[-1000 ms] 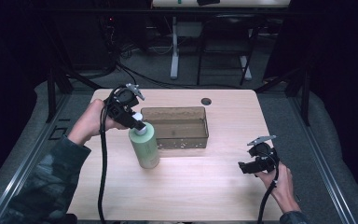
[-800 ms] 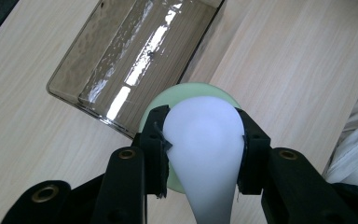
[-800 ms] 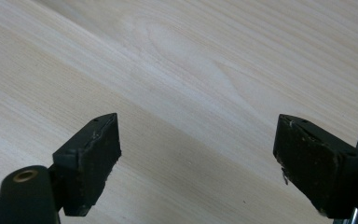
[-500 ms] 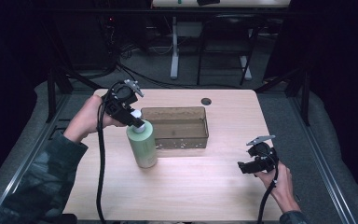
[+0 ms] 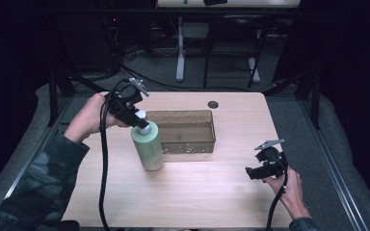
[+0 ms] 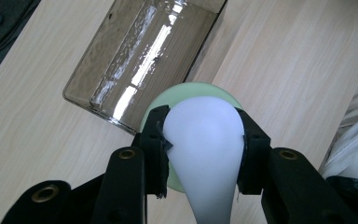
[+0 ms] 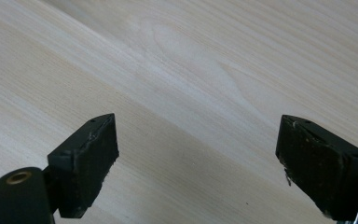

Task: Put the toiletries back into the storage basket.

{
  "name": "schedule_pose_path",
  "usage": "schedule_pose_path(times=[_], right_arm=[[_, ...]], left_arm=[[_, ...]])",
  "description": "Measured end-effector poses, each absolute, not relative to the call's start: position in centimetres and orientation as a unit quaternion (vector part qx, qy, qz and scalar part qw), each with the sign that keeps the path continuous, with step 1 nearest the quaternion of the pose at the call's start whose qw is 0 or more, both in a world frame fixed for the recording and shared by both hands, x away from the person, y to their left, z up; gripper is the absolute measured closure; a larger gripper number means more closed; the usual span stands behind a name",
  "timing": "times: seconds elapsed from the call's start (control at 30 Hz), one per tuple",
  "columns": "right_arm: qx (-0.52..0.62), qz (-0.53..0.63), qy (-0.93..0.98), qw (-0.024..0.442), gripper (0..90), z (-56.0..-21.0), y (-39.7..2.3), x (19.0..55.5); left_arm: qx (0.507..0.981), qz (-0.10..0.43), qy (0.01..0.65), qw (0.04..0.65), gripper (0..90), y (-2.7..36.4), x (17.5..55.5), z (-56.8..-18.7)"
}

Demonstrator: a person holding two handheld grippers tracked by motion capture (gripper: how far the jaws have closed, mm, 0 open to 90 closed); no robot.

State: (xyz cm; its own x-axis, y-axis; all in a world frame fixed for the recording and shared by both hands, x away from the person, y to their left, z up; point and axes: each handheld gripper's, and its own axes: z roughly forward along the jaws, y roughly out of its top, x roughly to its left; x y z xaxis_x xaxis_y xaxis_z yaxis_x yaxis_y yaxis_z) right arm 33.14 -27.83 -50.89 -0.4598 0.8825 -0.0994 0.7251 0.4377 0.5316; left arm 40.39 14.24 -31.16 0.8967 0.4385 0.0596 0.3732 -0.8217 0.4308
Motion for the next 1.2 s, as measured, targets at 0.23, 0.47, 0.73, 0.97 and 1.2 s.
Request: schedule_pose_path(times=[0.23,0.47,0.73,0.97,1.2], right_arm=[[0.486,0.211,0.828,0.182,10.6,-50.9,-27.8,33.2],[0.487,0.21,0.828,0.182,9.4,-51.0,-27.9,33.2],[0.487,0.209,0.828,0.183,9.1,-50.9,-27.9,33.3],[0.487,0.209,0.828,0.184,9.1,-50.9,-28.0,33.2],[0.487,0.209,0.828,0.182,9.2,-51.0,-27.9,33.3]], left_arm=[[0.951,0.079,0.211,0.209,62.8,14.2,40.4,-30.6],[0.952,0.081,0.208,0.21,62.9,14.0,40.3,-29.8],[0.953,0.084,0.202,0.21,62.9,13.7,40.3,-29.1],[0.952,0.085,0.202,0.212,62.9,13.6,40.3,-28.5],[0.953,0.085,0.199,0.213,62.9,13.7,40.4,-27.8]])
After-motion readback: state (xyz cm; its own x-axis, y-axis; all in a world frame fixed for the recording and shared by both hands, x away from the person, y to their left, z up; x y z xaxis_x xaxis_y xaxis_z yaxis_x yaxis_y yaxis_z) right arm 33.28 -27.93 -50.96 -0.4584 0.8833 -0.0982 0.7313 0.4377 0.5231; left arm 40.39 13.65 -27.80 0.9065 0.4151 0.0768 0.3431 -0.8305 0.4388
